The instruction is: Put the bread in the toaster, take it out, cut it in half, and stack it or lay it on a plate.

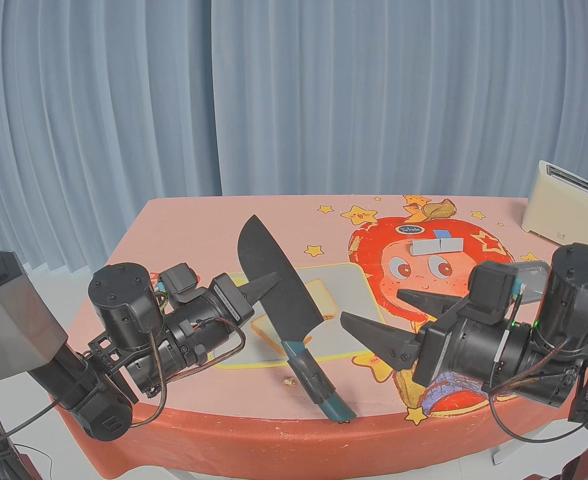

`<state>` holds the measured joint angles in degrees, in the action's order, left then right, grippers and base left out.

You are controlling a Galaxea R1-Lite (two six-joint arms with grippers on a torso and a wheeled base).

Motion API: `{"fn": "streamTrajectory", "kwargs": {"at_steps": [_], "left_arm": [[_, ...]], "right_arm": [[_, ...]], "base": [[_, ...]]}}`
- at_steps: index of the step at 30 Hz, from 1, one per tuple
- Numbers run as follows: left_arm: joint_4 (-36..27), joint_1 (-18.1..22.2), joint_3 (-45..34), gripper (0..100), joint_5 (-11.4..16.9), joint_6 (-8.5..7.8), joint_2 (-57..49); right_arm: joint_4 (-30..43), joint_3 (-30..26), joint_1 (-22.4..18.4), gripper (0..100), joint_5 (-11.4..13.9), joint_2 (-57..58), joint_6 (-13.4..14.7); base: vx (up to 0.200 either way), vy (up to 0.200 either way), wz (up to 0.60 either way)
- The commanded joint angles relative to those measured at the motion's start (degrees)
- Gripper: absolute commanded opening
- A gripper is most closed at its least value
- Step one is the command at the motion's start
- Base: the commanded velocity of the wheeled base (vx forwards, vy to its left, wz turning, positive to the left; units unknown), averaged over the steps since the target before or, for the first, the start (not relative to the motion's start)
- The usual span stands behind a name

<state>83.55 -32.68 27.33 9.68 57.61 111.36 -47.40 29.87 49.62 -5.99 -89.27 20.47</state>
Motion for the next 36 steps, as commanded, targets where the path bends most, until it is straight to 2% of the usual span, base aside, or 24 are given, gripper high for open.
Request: {"fn": "streamTrajectory", "kwargs": {"at_steps": [1, 4, 5, 6, 9, 12, 14, 16, 20, 21, 22, 24, 25, 26, 27, 28, 29, 30, 31, 32, 34, 36], "left_arm": [[0.0, 0.0, 0.1, 0, -0.1, 0.04, -0.2], [0.0, 0.0, 0.1, 0, -0.1, 0.04, -0.2], [0.0, 0.0, 0.1, 0, -0.1, 0.04, -0.2], [0.0, 0.0, 0.0, 0, -0.1, 0.04, -0.2], [0.0, 0.1, 0.0, 0, -0.1, -0.13, -0.3], [0.0, 0.1, -0.1, 0, -0.1, -0.22, -0.6], [0.0, 0.0, -0.1, 0, -0.1, -0.22, -0.7], [0.0, 0.0, -0.2, 0, -0.1, -0.22, -0.7], [0.0, 0.1, 0.1, 0, -0.1, -0.22, -0.5], [0.0, 0.1, 0.1, 0, -0.1, -0.22, -0.5], [0.0, 0.2, 0.2, 0, -0.2, -0.22, -0.5], [0.0, 0.2, 0.2, 0, -0.2, -0.22, -0.5], [0.0, 0.1, 0.2, 0, -0.2, -0.22, -0.5], [0.0, 0.1, 0.2, 0, -0.2, -0.22, -0.5], [0.0, 0.1, 0.2, 0, -0.2, -0.22, -0.5], [0.0, 0.1, 0.3, 0, -0.3, -0.22, -0.6], [0.0, 0.1, 0.3, 0, -0.3, -0.22, -0.6], [0.0, 0.1, 0.3, 0, -0.3, -0.22, -0.6], [0.0, 0.1, 0.4, 0, -0.4, -0.31, -0.6], [0.0, 0.2, 0.4, 0, -0.4, -0.31, -0.6], [0.0, 0.3, 1.1, 0, -0.5, -0.31, -0.4], [0.0, 0.3, 1.1, 0, -0.6, -0.40, -0.4]], "right_arm": [[-0.1, -4.5, 0.7, 100, 2.6, 4.5, 6.0], [-0.1, -5.6, 1.9, 100, 7.1, 6.7, 9.9], [-0.1, -5.6, 1.9, 100, 7.1, 6.7, 9.9], [-0.1, -5.8, 2.5, 100, 10.1, 8.9, 13.8], [0.0, -7.4, 3.5, 100, 13.8, 13.1, 24.0], [0.0, -8.0, 3.0, 100, 16.1, 15.2, 30.1], [-0.1, -7.8, 2.2, 100, 17.9, 14.8, 30.8], [0.1, -7.5, 0.4, 100, 18.9, 14.3, 29.3], [1.8, -2.9, -3.8, 100, 25.0, 11.8, 17.6], [1.8, -2.9, -3.8, 100, 25.0, 11.8, 17.6], [3.9, -1.1, -4.1, 100, 25.8, 10.2, 11.3], [8.1, 0.7, -3.9, 100, 25.7, 9.4, 2.6], [10.1, 1.3, -3.7, 100, 25.7, 9.4, -0.3], [10.1, 1.3, -3.7, 100, 25.7, 9.4, -0.3], [18.2, 4.1, -3.2, 100, 24.9, 9.7, -9.0], [20.3, 4.9, -2.9, 100, 24.1, 9.9, -11.1], [24.9, 6.2, -2.2, 100, 21.5, 10.2, -15.3], [26.0, 6.5, -2.1, 100, 20.7, 10.2, -16.4], [31.3, 7.9, -0.2, 100, 15.8, 11.1, -22.1], [32.9, 8.2, 0.5, 100, 14.3, 11.5, -23.9], [37.6, 9.0, 2.9, 100, 9.0, 12.3, -29.6], [39.8, 9.5, 4.3, 100, 4.0, 12.0, -33.6]], "base": [[0.000, 0.000, 0.00], [0.000, 0.000, 0.00], [0.000, 0.000, 0.00], [0.000, 0.000, 0.00], [0.000, 0.000, 0.00], [0.000, 0.000, 0.00], [0.000, 0.000, 0.00], [0.000, 0.000, 0.00], [0.000, 0.000, 0.00], [0.000, 0.000, 0.00], [0.000, 0.000, 0.00], [0.000, 0.000, 0.00], [0.000, 0.000, 0.00], [0.000, 0.000, 0.00], [0.000, 0.000, 0.00], [0.000, 0.000, 0.00], [0.000, 0.000, 0.00], [0.000, 0.000, 0.00], [0.000, 0.000, 0.00], [0.000, 0.000, 0.00], [0.000, 0.000, 0.00], [0.000, 0.000, 0.00]]}}
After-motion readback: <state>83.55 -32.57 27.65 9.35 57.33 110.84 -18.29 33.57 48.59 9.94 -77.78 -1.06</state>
